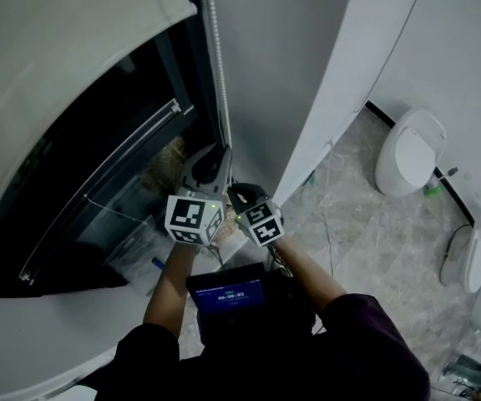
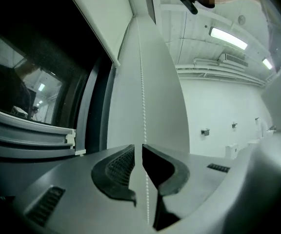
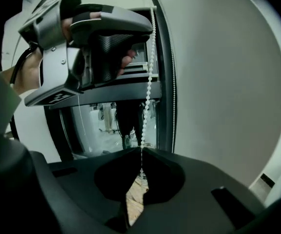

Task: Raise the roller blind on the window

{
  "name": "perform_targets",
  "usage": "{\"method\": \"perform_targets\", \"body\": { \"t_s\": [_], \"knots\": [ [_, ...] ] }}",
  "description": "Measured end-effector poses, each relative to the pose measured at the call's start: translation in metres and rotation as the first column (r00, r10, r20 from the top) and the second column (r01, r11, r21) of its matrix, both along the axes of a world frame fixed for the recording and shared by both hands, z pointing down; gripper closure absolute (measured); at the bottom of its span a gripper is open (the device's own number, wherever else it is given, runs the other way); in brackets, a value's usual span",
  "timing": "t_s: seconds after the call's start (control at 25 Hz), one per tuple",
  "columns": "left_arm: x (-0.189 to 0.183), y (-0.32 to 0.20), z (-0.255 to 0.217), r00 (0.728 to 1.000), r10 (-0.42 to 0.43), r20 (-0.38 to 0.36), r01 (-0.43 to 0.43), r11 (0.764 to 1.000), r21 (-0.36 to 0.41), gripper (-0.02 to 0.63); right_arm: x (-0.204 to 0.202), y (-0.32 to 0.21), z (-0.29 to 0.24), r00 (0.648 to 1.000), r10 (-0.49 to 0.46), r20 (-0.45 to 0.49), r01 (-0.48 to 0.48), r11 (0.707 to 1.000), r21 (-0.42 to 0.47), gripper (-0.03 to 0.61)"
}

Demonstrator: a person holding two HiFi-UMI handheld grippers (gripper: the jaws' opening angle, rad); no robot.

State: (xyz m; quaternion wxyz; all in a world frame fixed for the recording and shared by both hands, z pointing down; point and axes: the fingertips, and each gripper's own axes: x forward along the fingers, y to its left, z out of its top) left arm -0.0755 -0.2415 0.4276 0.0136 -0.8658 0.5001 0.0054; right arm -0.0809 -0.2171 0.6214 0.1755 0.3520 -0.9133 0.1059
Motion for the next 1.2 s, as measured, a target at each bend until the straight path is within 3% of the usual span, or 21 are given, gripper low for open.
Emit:
{"method": "perform_targets", "body": {
  "t_s": [0.4,0.64,0.8,0.96,1.08,1.2],
  "knots": [
    [0.01,0.01,-0.024,0.995,0.075,-0.062,-0.072,0.997,0.041,0.598,0.013,-0.006,0.004,0.998,0.059,0.03,-0.059,0.998,-0.022,0.568],
    [0.019,0.008,-0.029,0.993,0.118,-0.012,-0.117,0.993,0.018,0.568,0.01,-0.002,0.003,0.999,0.032,0.03,-0.032,0.999,-0.011,0.568],
    [0.018,0.0,-0.033,0.998,0.066,0.021,-0.066,0.997,0.028,0.591,0.007,0.001,0.005,0.999,0.036,0.041,-0.036,0.999,-0.011,0.568],
    [-0.001,-0.005,-0.03,1.0,0.006,-0.031,-0.004,0.999,0.049,0.592,0.021,0.0,0.004,0.989,0.08,0.121,-0.072,0.995,-0.069,0.565],
    [-0.013,-0.015,-0.014,0.999,-0.018,-0.03,0.018,1.0,0.02,0.592,0.033,-0.006,-0.053,0.956,0.09,0.279,-0.086,0.996,-0.027,0.551],
    [-0.015,-0.021,0.017,1.0,-0.017,-0.013,0.016,0.999,-0.046,0.592,0.031,-0.015,-0.151,0.929,0.018,0.371,-0.075,0.987,0.14,0.526]
  ]
}}
